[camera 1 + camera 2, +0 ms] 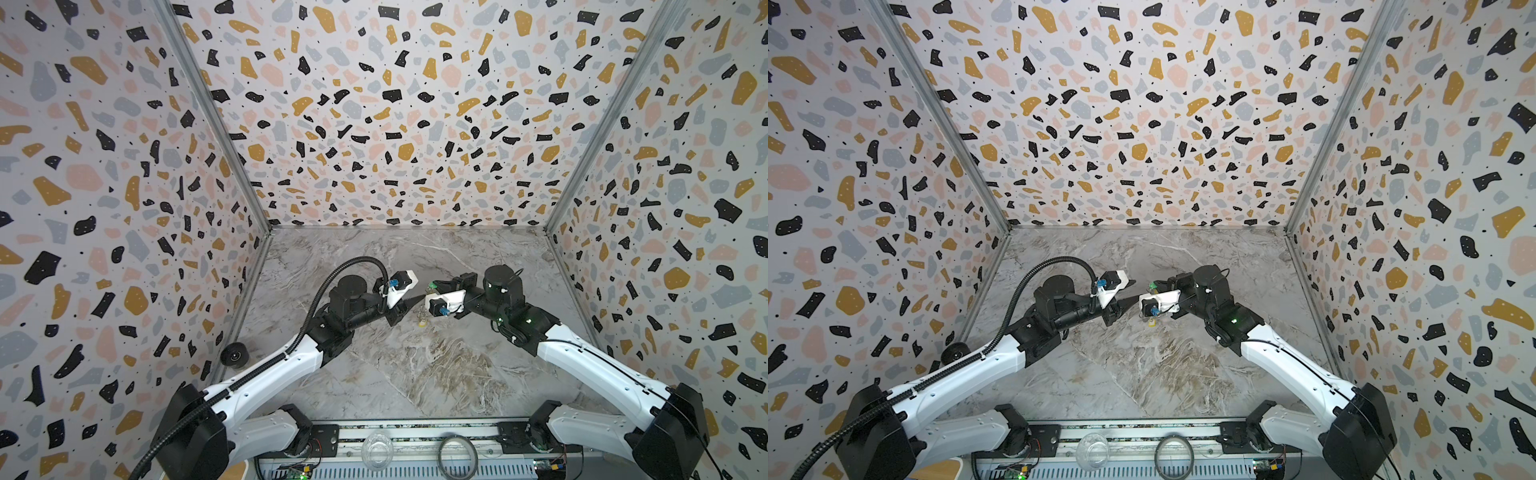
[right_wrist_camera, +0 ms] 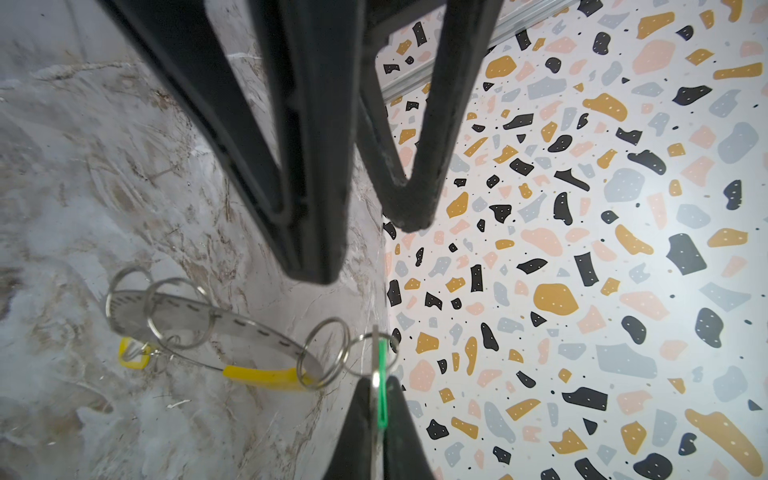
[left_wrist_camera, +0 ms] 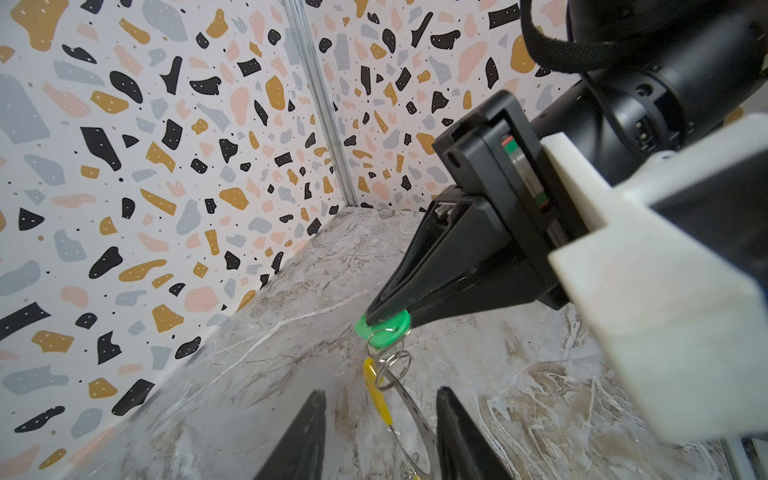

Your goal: Remove the keys from the keyring

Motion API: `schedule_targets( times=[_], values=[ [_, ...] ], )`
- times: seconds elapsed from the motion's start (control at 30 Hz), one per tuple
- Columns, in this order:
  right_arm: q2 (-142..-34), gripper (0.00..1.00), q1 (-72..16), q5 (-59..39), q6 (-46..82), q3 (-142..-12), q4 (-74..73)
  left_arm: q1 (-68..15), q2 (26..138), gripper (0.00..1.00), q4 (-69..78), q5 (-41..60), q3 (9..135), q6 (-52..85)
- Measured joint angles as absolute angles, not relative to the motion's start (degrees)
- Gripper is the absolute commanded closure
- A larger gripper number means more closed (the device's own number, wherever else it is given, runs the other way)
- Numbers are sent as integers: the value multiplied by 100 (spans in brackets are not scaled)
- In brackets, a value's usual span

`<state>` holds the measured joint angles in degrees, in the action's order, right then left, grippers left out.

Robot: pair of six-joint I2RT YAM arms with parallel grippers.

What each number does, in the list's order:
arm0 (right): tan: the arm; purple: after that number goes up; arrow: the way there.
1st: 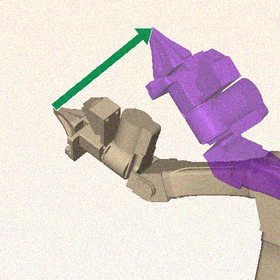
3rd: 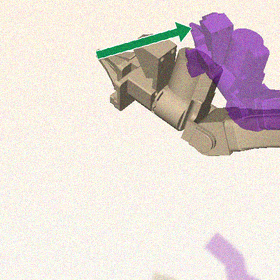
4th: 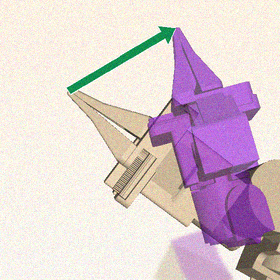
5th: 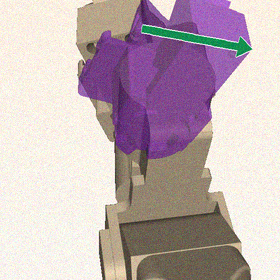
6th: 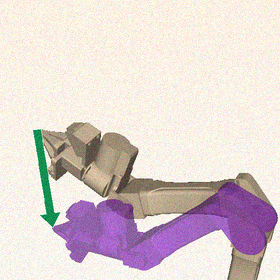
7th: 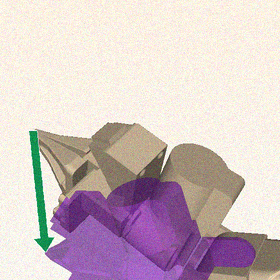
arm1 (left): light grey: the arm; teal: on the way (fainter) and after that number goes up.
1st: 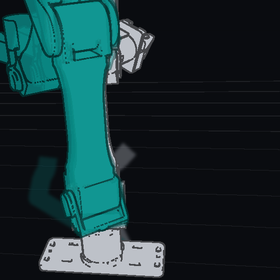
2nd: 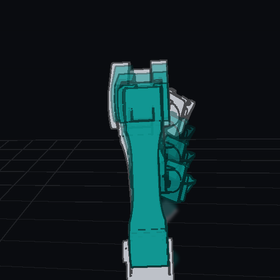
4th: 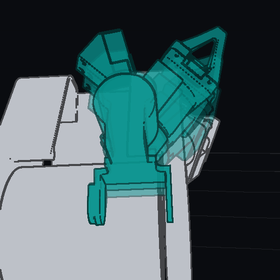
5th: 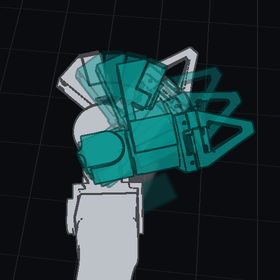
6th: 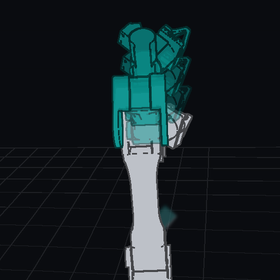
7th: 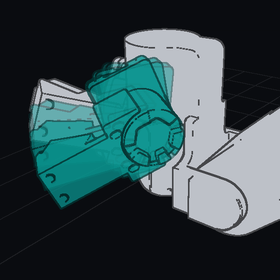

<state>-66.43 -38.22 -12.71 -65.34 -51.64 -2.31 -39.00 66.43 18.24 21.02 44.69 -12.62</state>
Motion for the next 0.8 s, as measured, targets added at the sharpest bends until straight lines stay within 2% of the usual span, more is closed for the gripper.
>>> schedule_targets(
  times=[0.2, 0.53, 0.8],
  values=[
    [-6849, 100, -3822, -1229, -6278, -5636, 237, -4012, 6650, 54, 1844, 1520, 4473, -961],
    [-7201, 100, -3828, -937, -5699, -6141, 1011, -4772, 6316, 50, 2353, 255, 4101, -947],
    [-7397, 100, -3828, -744, -5387, -6403, 1511, -4998, 6298, 49, 3044, 165, 3564, -845]
  ],
)
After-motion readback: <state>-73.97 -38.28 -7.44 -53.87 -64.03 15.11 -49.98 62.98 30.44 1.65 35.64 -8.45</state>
